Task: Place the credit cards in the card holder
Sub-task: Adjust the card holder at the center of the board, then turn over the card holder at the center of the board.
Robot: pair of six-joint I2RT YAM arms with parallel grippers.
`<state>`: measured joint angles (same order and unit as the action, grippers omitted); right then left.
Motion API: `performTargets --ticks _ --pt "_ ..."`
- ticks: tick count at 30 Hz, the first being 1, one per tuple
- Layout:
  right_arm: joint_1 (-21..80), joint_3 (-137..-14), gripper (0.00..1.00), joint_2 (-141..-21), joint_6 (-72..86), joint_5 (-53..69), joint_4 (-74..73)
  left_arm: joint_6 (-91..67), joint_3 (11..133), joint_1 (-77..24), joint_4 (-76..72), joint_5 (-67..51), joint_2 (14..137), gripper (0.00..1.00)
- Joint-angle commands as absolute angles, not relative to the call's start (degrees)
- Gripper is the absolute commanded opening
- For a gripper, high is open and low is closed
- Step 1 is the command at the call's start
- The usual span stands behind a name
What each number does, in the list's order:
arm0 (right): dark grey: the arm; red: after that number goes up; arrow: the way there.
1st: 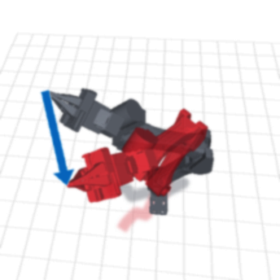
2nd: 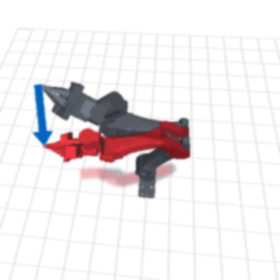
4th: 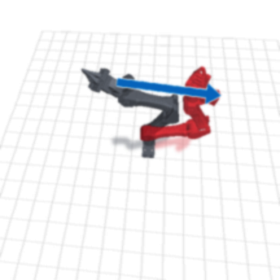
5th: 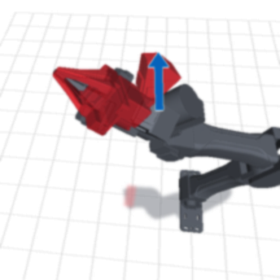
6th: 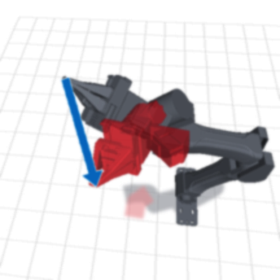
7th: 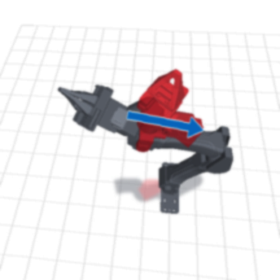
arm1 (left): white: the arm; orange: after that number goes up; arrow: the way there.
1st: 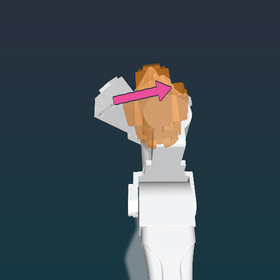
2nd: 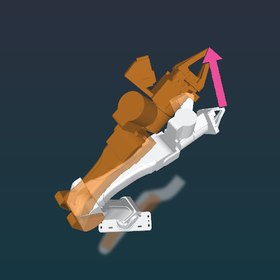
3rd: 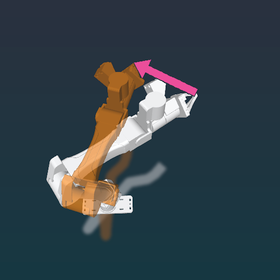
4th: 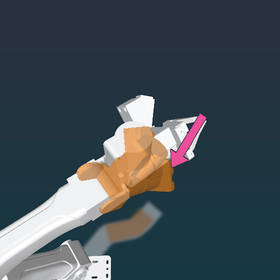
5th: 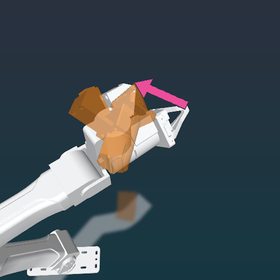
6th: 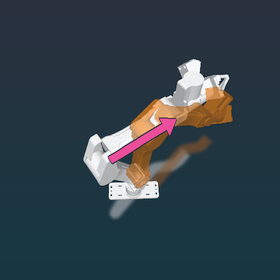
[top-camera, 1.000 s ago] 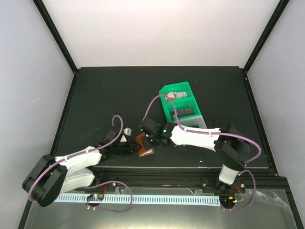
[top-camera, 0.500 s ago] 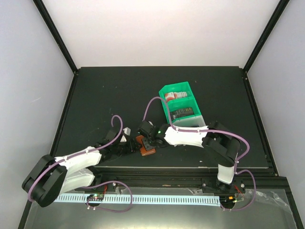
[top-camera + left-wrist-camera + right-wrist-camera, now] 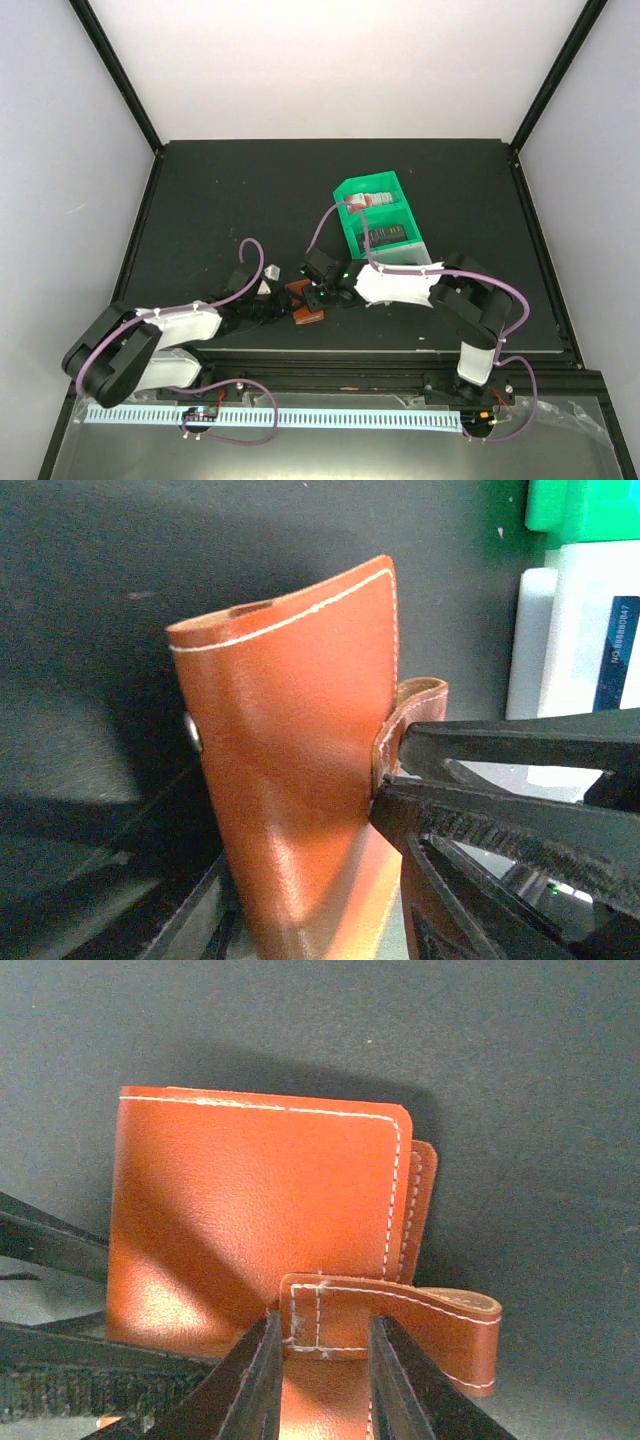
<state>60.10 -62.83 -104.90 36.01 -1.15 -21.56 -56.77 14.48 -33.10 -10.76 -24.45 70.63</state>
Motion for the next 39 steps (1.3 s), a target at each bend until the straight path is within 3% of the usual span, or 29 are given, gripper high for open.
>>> performTargets --ticks 1,5,9,16,21,26,31,36,39 --pt "57.3 -57.3 0.26 -104.9 34.4 6.8 -18.3 -60.9 13.5 -33.5 -16.2 -27.2 75.0 0.43" --pt "56.2 -55.8 0.26 -103.8 33.1 10.3 -16.4 -60.2 13.7 -33.4 -18.4 -26.7 76.2 0.26" --pt "53.1 -54.4 0.27 -99.1 33.1 13.4 -15.2 -54.9 16.4 -33.4 -14.2 -25.2 74.3 0.02" --pt "46.2 -55.9 0.40 -84.5 30.1 11.7 -20.0 -43.3 23.6 -33.4 -0.3 -21.9 62.4 0.02" --pt "40.9 -58.9 0.60 -75.5 29.6 16.6 -21.6 -33.7 30.3 -33.4 6.1 -21.0 54.7 0.01" --pt "40.6 -66.0 0.74 -70.6 28.6 22.0 -22.2 -21.6 39.4 -33.4 7.5 -19.7 50.2 0.02" --pt "40.5 -70.5 0.79 -67.1 30.2 22.7 -20.2 2.7 44.2 -33.6 0.2 -24.3 47.3 0.02" --pt "40.5 -72.6 0.85 -63.2 41.3 22.0 -21.2 37.8 34.7 -33.7 -18.5 -24.3 42.7 0.02" --pt "40.5 -67.7 0.87 -59.3 51.4 23.5 -15.4 49.9 35.8 -33.6 -23.0 -20.9 45.7 0.02"
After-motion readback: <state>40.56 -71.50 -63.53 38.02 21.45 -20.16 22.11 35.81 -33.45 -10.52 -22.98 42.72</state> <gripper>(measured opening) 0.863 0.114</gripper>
